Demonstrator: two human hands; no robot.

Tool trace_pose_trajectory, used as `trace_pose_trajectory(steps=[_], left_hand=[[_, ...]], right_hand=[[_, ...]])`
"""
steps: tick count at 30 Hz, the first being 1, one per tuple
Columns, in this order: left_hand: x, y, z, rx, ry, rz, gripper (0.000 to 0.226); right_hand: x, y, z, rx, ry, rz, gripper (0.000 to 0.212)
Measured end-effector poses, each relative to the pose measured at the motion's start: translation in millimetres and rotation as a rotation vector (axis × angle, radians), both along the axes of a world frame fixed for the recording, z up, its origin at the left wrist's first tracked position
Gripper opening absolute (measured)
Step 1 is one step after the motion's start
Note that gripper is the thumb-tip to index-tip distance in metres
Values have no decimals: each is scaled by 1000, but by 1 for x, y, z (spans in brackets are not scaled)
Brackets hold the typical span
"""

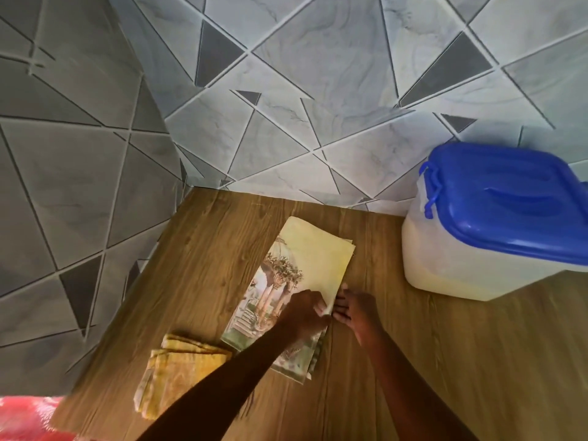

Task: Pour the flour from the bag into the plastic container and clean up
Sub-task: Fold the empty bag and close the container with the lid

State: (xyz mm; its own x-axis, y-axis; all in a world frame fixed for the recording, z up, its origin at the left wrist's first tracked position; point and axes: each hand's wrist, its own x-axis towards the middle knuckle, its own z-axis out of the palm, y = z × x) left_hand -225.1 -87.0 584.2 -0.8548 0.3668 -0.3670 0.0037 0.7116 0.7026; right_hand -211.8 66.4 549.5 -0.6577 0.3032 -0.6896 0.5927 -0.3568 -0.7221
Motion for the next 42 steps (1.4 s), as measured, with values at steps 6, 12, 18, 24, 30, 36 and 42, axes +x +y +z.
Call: trace_pose_trajectory(steps=[6,12,18,24,30,36,42], left_hand=[[-53,-47,18,-35,254,292,20],[-87,-98,14,172,-16,278,18],[-86,-94,1,303,-72,285,11],[-83,-92,-4,514,-172,232,30],[-74,-99,-6,625,-357,343,39],[-50,-96,4,908,-645,726,33],[-36,-106,10,1311,-901,872,51]], right_hand=[[-4,-7,3,243,-1,115,37],[-13,-13,3,416,-41,210,30],[-9,-2,1,457,4,246,22],[5,13,8,213,99,232,46],[15,21,15,-77,199,70,47],[25,23,24,-162,187,-22,33],[42,36,19,-555,347,-6,54]])
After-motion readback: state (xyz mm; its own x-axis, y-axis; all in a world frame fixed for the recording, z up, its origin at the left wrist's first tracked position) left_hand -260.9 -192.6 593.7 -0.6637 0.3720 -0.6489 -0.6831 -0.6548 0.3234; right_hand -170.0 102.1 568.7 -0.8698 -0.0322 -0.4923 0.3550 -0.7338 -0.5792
